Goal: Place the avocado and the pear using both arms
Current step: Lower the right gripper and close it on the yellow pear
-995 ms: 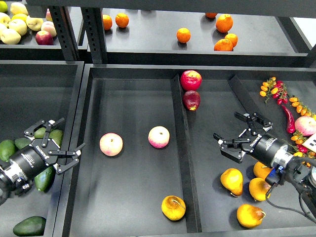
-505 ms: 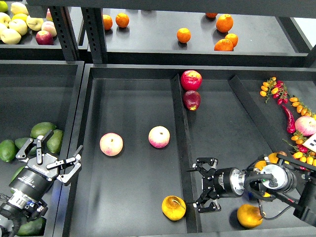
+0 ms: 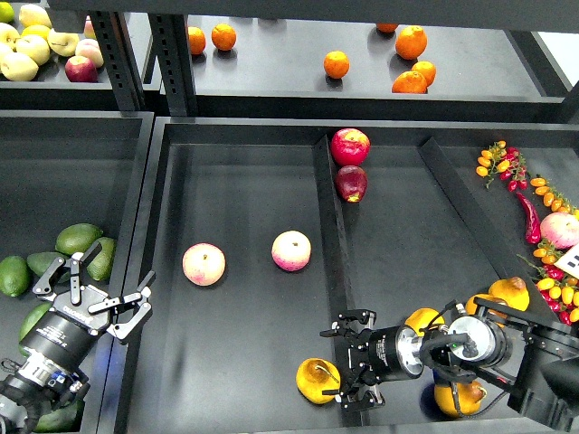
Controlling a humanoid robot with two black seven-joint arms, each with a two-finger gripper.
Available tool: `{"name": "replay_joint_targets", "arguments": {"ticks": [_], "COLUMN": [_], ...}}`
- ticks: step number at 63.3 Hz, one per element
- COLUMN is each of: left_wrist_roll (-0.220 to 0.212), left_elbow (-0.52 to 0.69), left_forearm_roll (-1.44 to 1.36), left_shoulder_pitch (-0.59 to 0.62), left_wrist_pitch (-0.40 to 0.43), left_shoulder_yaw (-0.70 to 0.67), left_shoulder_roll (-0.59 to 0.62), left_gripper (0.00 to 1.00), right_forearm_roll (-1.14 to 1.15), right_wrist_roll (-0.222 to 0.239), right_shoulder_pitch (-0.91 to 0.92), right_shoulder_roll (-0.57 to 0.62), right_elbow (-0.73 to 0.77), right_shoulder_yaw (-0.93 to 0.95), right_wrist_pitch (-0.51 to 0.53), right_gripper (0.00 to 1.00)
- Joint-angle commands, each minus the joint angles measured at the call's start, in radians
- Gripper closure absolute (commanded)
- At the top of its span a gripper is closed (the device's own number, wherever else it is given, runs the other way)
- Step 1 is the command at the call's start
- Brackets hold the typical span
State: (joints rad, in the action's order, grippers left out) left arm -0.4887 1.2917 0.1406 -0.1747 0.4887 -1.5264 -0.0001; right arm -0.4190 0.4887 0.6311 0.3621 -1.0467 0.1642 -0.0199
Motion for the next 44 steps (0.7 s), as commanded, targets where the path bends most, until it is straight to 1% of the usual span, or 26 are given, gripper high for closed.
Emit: {"name": "replay_joint_targets", "arguments": {"ticks": [1,44], "left_wrist_roll": [0.0,0.0], "left_elbow": [0.0,-0.008], "left_forearm_roll": [-0.001,-0.001], "left_shoulder_pitch": [0.0,0.0], "left_wrist_pitch": [0.0,0.0], "left_shoulder_yaw": [0.0,0.003], "left_shoulder_roll": [0.0,0.0], "left_gripper": [0.01,0.01], "right_forearm_roll": [0.0,0.068], "right_wrist_roll": [0.0,0.0], "right_shoulder_pitch": [-0.004,-0.019], "right_shoulder_roll": [-0.023,-0.095], "right_elbow": [0.024,0.113], "right_shoulder_yaw": [0.0,-0.002], "right_wrist_pitch": [0.0,-0.005], "right_gripper": [0.0,0.01]}}
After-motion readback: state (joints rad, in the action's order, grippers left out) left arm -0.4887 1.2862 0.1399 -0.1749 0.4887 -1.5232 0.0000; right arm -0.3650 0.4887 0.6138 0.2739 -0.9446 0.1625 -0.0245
